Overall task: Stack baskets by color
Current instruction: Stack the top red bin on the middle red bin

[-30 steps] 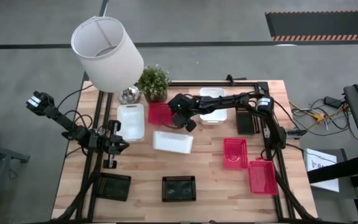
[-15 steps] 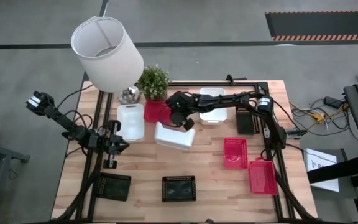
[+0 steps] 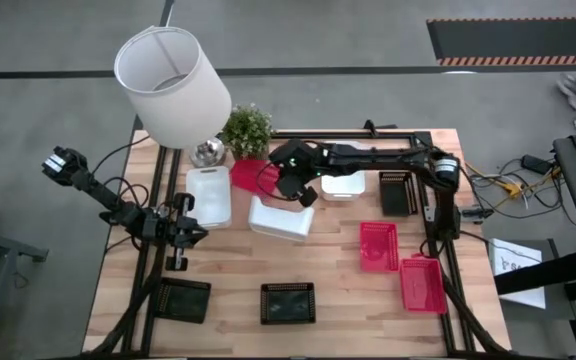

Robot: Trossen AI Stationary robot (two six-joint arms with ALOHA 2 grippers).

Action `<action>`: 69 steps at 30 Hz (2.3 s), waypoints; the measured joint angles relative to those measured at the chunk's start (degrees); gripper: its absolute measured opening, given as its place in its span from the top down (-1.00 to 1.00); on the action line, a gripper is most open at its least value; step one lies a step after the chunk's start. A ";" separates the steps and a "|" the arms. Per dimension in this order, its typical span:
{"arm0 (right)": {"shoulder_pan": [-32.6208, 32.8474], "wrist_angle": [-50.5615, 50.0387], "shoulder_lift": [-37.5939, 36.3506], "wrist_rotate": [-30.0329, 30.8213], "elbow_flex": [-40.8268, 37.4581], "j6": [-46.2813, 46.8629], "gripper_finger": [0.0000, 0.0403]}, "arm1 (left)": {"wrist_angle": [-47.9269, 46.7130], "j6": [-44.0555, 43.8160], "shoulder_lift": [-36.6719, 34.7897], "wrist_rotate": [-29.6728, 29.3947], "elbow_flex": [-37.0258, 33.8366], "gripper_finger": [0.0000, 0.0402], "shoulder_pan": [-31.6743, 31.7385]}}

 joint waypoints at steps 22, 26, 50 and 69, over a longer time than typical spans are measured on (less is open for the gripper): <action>23.16 -37.00 -21.30 29.75 0.00 46.92 0.96 | -0.18 0.09 2.25 -0.89 3.81 1.00 0.63; 29.83 -43.65 -22.40 29.80 0.00 59.26 0.96 | -6.63 0.09 7.08 -5.53 10.58 1.00 2.48; 48.30 -65.45 -16.65 17.08 0.38 100.24 0.96 | -88.57 -22.02 33.71 3.67 58.03 1.00 16.72; 48.45 -65.57 -7.50 15.55 0.28 101.57 0.96 | -88.54 -19.60 33.32 6.71 59.05 1.00 19.29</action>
